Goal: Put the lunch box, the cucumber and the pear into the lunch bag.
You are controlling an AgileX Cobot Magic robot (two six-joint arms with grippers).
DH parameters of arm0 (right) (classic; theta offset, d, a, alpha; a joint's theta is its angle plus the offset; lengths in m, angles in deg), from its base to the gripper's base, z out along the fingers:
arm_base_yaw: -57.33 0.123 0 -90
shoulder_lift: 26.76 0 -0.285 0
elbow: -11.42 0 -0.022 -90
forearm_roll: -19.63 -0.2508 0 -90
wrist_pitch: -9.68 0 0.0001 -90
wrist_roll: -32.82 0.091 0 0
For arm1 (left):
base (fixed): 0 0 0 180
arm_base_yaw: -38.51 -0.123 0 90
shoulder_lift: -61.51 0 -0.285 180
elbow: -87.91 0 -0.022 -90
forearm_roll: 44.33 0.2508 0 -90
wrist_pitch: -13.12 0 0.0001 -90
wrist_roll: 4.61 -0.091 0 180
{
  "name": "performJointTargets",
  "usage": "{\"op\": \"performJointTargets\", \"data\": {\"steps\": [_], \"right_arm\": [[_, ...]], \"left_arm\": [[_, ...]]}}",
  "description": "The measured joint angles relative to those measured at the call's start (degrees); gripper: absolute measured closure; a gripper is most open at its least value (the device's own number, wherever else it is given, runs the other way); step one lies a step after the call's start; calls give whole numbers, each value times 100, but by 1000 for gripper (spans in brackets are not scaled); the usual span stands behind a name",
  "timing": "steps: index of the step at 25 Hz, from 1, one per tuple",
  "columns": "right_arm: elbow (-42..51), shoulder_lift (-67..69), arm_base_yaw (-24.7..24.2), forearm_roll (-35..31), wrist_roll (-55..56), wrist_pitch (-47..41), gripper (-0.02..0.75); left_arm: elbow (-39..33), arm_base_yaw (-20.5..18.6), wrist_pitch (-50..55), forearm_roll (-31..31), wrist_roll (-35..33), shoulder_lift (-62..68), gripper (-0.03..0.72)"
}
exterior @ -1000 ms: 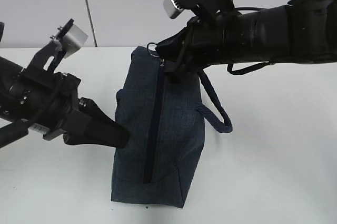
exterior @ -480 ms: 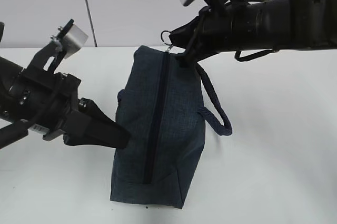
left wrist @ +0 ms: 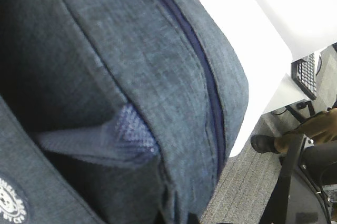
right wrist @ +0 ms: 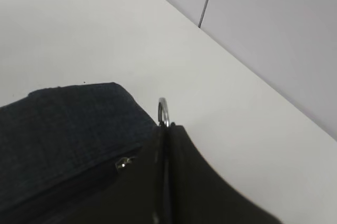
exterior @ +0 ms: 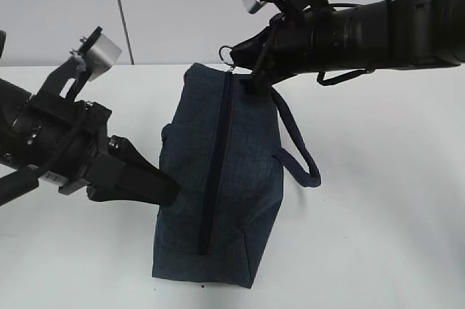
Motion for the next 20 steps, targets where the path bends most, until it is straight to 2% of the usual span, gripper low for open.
{"op": "performJointTargets", "data": {"steps": [5, 8, 11, 14, 15, 17, 20], "right_arm": [[-51, 10, -13, 0, -10, -9, 732], [-51, 10, -13, 0, -10, -9, 732], [-51, 10, -13, 0, -15, -9, 732], [-51, 10, -13, 0, -15, -9, 732], [-51, 10, -13, 0, -15, -9, 732], [-51, 10, -13, 0, -25, -9, 732], [-51, 10, -13, 0, -25, -9, 732]], "left_arm": [[0, 0, 2, 0, 0, 0, 699], [0, 0, 20, 0, 0, 0, 657], [5, 0, 114, 0, 0, 0, 519], [122, 0, 149, -38, 107, 0, 323], [195, 0, 160, -43, 155, 0, 286], [385, -19, 174, -64, 237, 0, 245], [725, -145, 213, -128, 308, 0, 239]]}}
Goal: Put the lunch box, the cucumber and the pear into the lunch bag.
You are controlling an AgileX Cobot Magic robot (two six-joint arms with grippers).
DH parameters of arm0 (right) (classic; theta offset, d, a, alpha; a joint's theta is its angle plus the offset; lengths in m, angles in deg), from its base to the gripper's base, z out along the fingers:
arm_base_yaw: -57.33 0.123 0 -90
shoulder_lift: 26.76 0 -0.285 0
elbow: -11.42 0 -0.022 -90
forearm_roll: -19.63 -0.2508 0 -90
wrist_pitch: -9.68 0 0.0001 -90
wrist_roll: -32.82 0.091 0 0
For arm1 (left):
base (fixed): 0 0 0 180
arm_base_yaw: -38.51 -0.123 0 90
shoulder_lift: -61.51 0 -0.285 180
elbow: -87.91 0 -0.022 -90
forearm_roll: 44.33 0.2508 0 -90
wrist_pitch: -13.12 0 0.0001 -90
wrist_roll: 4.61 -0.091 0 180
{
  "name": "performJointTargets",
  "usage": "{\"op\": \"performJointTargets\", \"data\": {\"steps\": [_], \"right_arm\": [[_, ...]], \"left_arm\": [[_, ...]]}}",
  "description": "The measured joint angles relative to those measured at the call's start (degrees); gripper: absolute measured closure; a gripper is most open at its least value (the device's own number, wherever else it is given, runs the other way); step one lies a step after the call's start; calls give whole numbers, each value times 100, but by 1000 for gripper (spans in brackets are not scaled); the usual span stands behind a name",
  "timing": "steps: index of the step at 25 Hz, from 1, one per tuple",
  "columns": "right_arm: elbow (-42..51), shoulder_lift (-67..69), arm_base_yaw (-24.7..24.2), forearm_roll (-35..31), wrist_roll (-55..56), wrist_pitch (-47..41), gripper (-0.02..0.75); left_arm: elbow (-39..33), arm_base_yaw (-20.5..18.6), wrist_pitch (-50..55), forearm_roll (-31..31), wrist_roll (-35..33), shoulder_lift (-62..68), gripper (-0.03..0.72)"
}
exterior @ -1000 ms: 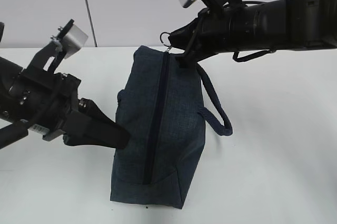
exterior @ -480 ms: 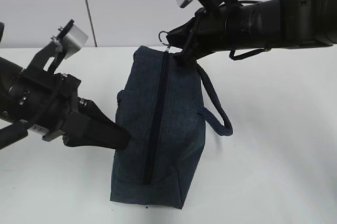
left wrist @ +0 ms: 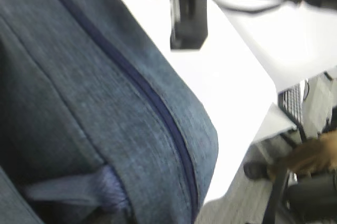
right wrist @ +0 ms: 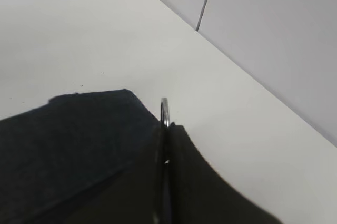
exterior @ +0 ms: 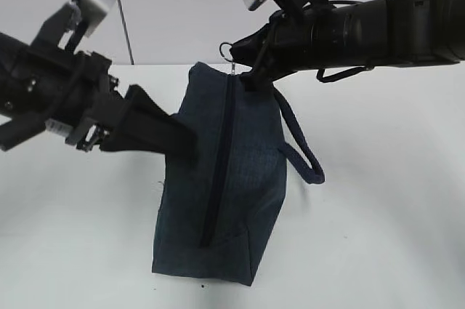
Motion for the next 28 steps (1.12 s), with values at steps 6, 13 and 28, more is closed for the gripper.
{"op": "performJointTargets", "data": {"steps": [6, 13, 28], "right_arm": [[0, 0, 0, 0, 0, 0, 732], [0, 0, 0, 0, 0, -15, 732], [0, 3, -12, 0, -36, -36, 732]], "left_arm": [[493, -77, -1035, -377, 18, 111, 264], [1326, -95, -1253, -610, 18, 1175, 272], [1567, -95, -1247, -649, 66, 1916, 666]]}}
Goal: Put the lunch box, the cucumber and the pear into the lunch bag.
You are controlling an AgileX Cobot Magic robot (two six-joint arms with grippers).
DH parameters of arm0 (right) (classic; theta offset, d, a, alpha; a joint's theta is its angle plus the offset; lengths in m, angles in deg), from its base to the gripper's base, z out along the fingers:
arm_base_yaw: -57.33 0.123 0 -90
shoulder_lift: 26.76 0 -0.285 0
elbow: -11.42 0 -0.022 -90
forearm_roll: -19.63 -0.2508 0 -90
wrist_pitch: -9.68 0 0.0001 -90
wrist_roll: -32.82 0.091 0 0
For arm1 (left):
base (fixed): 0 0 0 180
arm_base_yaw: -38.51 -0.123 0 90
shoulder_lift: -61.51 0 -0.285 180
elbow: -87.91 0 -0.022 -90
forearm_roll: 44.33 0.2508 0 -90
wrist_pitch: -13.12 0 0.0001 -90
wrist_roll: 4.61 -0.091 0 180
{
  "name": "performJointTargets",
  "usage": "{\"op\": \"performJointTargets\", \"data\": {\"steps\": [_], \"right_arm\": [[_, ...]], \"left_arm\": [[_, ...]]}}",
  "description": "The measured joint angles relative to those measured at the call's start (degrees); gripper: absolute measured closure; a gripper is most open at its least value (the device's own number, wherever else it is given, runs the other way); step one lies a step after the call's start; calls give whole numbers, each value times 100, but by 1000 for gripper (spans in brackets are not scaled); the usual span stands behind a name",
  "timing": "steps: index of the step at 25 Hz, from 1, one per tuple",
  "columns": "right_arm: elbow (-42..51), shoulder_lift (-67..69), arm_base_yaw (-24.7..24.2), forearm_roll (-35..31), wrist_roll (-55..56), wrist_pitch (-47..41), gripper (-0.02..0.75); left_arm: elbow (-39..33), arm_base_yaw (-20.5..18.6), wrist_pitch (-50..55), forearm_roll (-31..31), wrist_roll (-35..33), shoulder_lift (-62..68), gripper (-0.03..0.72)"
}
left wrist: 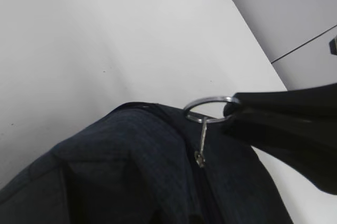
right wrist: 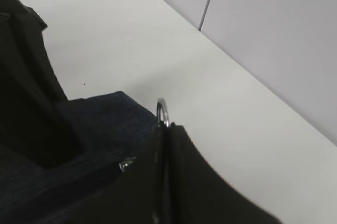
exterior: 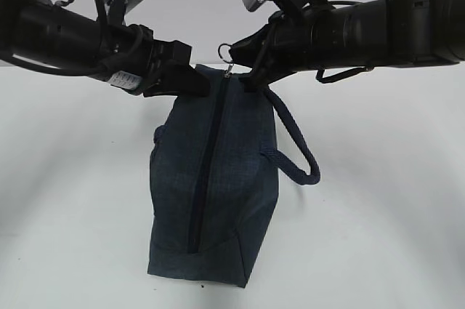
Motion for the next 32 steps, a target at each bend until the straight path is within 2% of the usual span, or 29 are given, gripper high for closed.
{"op": "performJointTargets", "data": {"steps": [8, 16, 32], "right_arm": [[0, 22, 0, 0, -38, 0, 732], [0, 22, -199, 0, -75, 14, 732], [-9, 163, -199, 0, -199, 21, 732]], "left_arm": [[2, 0, 355, 0, -56, 0, 671], [2, 0, 627, 111, -160, -174, 672], [14, 0, 1092, 354, -519, -636, 672]]}}
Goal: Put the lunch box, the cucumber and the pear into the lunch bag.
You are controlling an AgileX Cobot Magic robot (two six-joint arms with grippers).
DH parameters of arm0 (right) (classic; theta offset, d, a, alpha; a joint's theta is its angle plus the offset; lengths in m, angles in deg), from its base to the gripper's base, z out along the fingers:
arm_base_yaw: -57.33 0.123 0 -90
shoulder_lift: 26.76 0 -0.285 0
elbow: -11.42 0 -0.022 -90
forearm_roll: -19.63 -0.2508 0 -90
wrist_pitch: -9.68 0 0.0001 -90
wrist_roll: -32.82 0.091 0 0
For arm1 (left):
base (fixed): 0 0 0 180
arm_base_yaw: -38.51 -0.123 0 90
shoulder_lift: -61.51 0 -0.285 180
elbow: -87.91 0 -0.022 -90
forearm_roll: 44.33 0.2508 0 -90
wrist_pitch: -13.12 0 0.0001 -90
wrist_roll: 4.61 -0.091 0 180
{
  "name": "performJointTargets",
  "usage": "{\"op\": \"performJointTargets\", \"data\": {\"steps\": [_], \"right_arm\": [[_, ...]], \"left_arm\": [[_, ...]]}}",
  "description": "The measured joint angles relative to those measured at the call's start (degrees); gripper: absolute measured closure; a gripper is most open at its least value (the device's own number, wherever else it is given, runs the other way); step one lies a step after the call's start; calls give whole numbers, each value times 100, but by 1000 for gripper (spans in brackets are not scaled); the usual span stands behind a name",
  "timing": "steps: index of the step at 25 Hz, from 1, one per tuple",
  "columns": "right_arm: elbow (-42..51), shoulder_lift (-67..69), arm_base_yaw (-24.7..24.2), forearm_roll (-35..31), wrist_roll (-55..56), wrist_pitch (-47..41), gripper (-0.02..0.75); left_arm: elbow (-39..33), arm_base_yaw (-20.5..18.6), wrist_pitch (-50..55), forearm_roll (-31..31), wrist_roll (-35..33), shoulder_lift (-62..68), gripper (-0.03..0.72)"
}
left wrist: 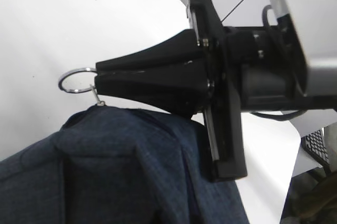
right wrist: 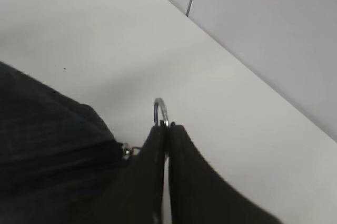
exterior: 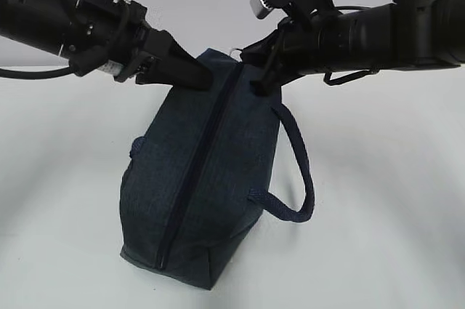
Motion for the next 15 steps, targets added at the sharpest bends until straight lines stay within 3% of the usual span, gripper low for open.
{"op": "performJointTargets", "data": {"steps": [15], "right_arm": [[-53, 243, 0, -85, -10, 271, 732]], "left_arm": [[335, 0, 67, 204, -52, -29, 673]]}}
